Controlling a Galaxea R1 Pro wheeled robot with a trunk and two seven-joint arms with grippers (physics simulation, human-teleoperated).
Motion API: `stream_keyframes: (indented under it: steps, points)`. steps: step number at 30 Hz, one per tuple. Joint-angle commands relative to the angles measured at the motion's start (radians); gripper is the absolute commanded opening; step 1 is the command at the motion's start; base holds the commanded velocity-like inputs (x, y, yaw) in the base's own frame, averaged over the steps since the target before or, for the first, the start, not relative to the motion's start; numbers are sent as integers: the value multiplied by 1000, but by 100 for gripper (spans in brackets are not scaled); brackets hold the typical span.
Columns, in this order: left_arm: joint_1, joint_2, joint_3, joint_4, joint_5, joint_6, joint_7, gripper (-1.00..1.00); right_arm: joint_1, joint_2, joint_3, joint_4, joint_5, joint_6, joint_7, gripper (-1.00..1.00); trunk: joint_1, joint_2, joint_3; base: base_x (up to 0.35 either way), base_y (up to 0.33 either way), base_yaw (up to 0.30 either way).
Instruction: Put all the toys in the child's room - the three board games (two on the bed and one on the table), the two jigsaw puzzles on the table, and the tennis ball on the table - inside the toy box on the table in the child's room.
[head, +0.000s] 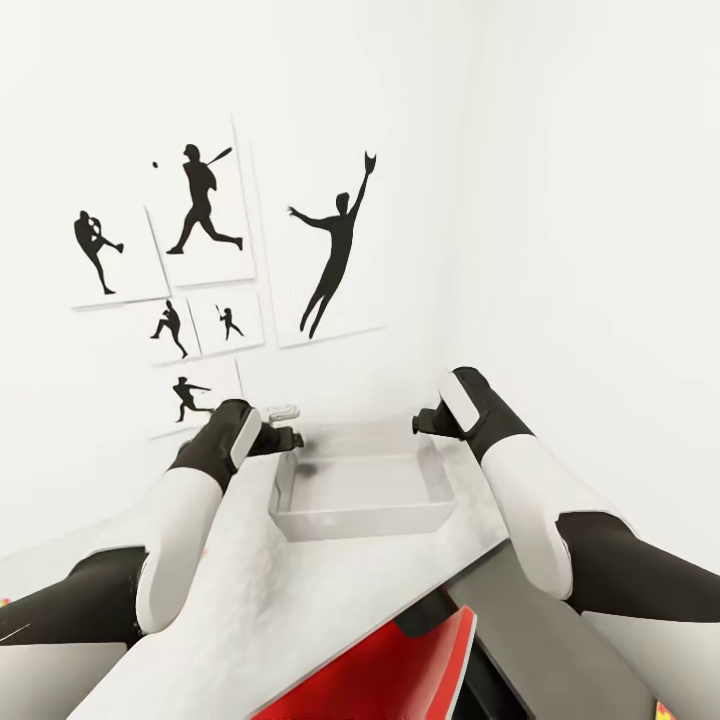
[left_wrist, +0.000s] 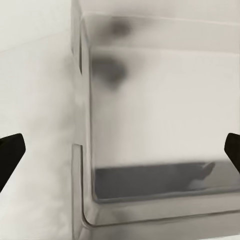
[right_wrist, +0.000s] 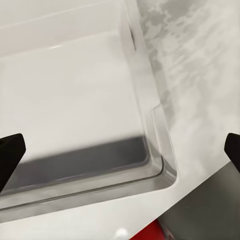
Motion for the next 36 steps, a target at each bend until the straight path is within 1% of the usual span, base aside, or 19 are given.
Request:
stream_keyframes:
  steps: [1, 7, 36]
  points:
    - [-1, -1, 7, 13, 0, -7, 4, 100, -1, 1, -3, -1, -8, 2, -9, 100, 1, -3, -4, 0, 0, 0]
    - [-1, -1, 7, 32, -5, -32, 4, 100, -1, 0, -3, 0, -8, 2, -9, 100, 1, -3, -14, 0, 0, 0]
    - [-1, -1, 3, 39, -7, -57, 4, 100, 2, -3, -4, 7, -5, -3, -9, 100, 1, -3, -61, 0, 0, 0]
